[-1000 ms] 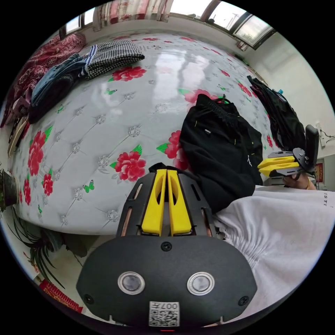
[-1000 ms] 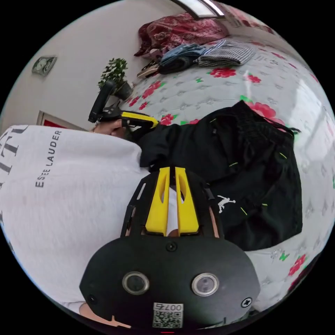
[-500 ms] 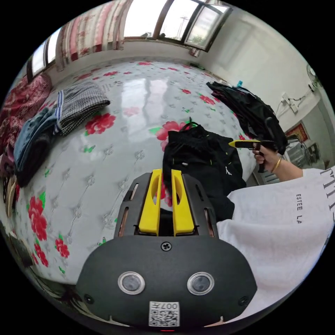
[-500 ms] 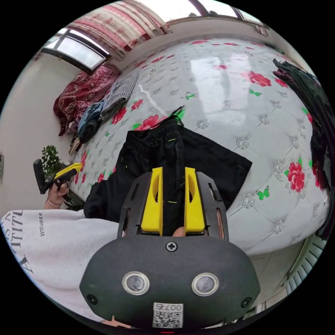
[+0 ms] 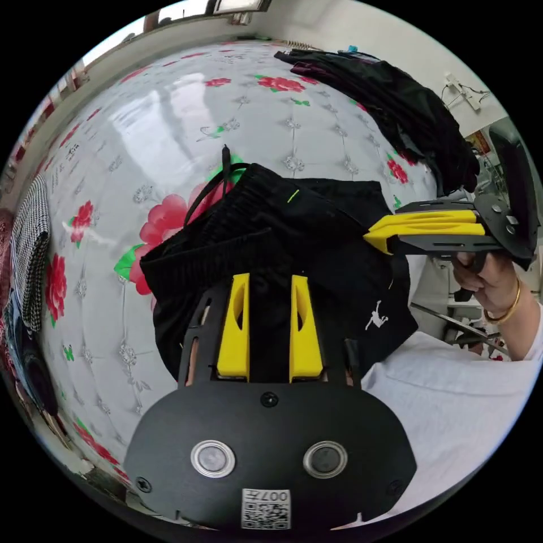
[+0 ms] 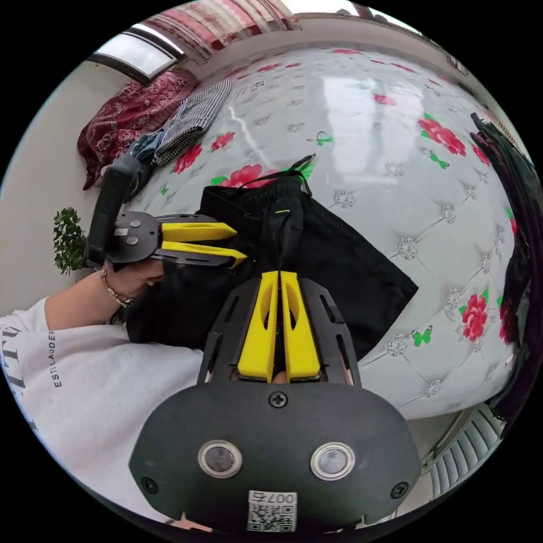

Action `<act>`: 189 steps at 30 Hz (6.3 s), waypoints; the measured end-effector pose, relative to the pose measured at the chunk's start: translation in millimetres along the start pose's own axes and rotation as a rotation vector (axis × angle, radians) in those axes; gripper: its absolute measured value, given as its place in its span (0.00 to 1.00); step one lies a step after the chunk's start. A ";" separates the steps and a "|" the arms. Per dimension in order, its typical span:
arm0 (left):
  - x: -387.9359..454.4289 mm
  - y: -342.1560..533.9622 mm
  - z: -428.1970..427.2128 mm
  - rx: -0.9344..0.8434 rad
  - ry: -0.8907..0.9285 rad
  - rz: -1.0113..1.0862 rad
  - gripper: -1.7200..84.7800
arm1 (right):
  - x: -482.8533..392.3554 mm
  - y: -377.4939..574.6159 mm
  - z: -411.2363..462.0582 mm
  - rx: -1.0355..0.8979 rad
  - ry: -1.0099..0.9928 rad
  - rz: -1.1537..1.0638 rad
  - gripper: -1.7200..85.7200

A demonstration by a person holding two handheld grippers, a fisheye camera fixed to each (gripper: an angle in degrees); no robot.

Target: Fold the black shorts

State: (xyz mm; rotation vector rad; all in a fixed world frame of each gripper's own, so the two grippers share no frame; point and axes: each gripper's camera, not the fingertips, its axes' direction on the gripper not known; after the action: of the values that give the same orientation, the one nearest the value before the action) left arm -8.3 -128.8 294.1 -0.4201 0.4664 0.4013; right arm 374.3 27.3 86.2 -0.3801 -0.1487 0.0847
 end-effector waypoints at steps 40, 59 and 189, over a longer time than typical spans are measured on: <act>-40.0 274.8 -370.3 1.130 -0.015 -0.501 0.01 | -170.8 -86.1 86.5 -0.122 -0.338 -0.415 0.16; -58.4 291.5 -377.2 1.040 -0.173 -0.697 0.01 | -122.8 -106.2 -106.7 0.298 -0.032 -0.579 0.03; -162.4 301.2 -199.0 0.094 0.018 -0.635 0.12 | 37.4 73.7 -81.0 -0.012 0.011 -0.042 0.02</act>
State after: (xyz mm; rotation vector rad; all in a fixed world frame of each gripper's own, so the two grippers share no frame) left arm -348.0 -14.2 126.2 -0.4560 0.3441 -0.2377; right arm 420.2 70.2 -11.0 -0.3893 -0.1462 0.0402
